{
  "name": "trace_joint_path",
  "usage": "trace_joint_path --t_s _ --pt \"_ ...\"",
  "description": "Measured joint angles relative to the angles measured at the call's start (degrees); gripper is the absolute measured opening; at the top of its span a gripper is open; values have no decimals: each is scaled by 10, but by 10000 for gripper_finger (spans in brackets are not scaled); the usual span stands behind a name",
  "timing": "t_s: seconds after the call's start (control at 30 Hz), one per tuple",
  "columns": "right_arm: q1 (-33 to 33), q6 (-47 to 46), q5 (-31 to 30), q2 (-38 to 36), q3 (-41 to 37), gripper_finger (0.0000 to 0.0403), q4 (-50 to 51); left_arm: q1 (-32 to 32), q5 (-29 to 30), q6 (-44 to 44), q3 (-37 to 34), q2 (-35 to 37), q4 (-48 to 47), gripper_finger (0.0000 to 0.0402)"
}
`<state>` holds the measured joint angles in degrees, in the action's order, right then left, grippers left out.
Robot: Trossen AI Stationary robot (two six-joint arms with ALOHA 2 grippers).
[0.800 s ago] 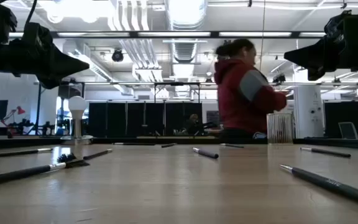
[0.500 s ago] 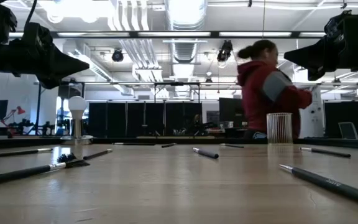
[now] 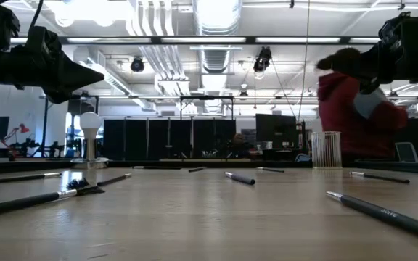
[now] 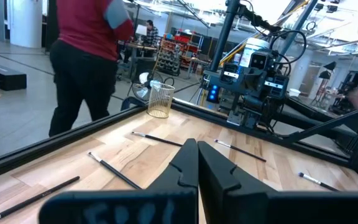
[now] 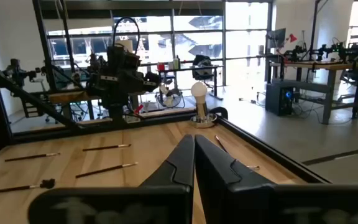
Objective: Sort items
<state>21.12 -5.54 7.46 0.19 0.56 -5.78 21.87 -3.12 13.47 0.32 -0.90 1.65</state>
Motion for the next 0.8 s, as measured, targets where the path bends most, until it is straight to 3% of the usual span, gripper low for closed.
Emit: trace_joint_path --t_s 0.8 --pt "0 0 0 0 0 9 0 0 16 -29 0 0 0 0"
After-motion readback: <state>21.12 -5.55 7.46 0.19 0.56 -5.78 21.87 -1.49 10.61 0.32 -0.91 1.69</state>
